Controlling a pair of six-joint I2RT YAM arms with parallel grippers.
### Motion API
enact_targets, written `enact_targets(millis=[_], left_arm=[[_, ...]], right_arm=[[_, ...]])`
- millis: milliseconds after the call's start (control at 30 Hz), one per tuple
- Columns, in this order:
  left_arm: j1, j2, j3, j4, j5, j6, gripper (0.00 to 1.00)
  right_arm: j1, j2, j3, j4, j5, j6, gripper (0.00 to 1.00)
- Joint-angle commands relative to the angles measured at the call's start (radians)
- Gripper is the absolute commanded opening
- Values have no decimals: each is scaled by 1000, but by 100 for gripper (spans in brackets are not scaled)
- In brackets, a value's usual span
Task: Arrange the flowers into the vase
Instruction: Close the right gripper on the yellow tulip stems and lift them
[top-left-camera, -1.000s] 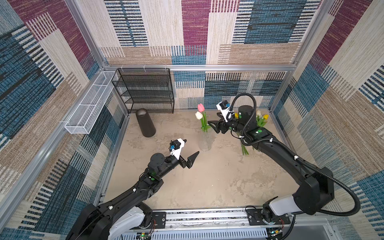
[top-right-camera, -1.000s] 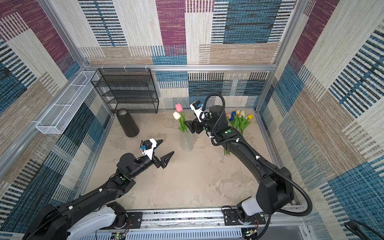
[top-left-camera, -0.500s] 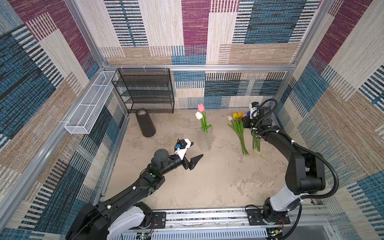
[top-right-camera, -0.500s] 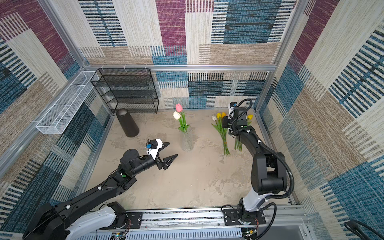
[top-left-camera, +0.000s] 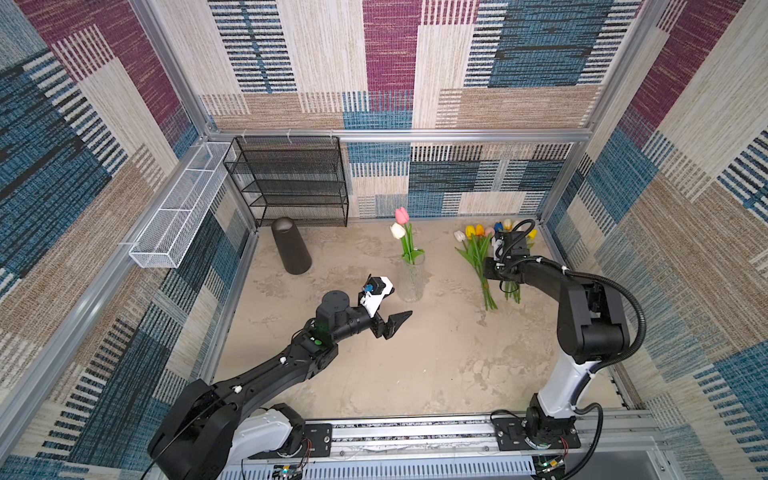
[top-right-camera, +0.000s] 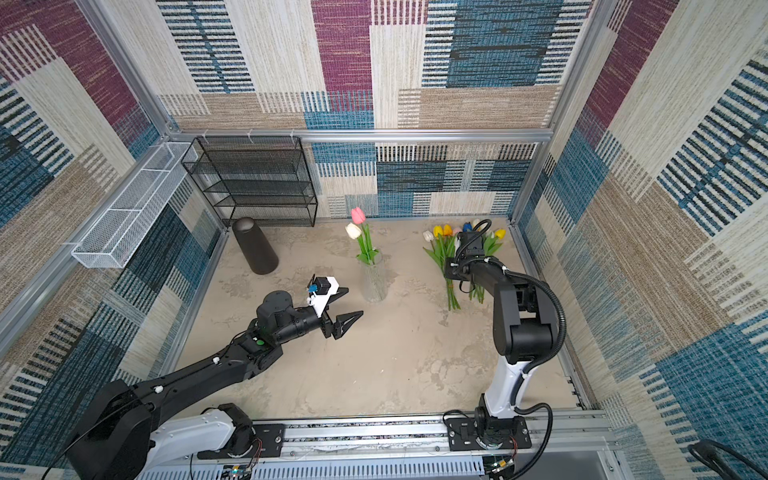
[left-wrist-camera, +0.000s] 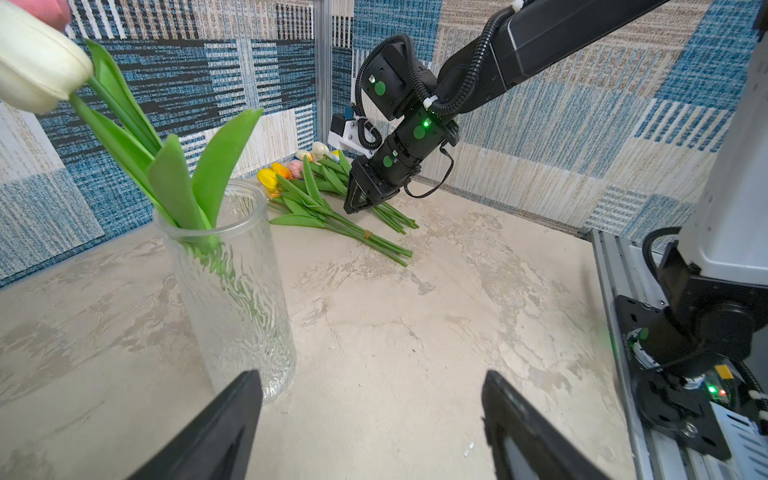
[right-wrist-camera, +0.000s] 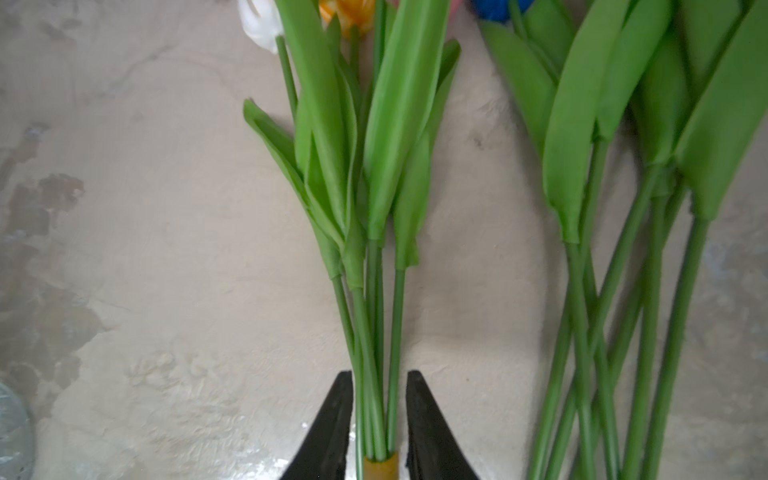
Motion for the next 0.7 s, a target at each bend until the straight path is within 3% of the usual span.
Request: enact_targets(millis=[0, 333, 667], left_arm=[[0, 4, 8, 33, 14, 22, 86], [0, 5, 11, 28, 10, 22, 86], [0, 10, 23, 24, 5, 25, 87]], right_arm=[[1, 34, 22, -24, -19, 1, 28], [1, 97, 46, -23, -2, -7, 16], [1, 1, 51, -21, -32, -8, 8]])
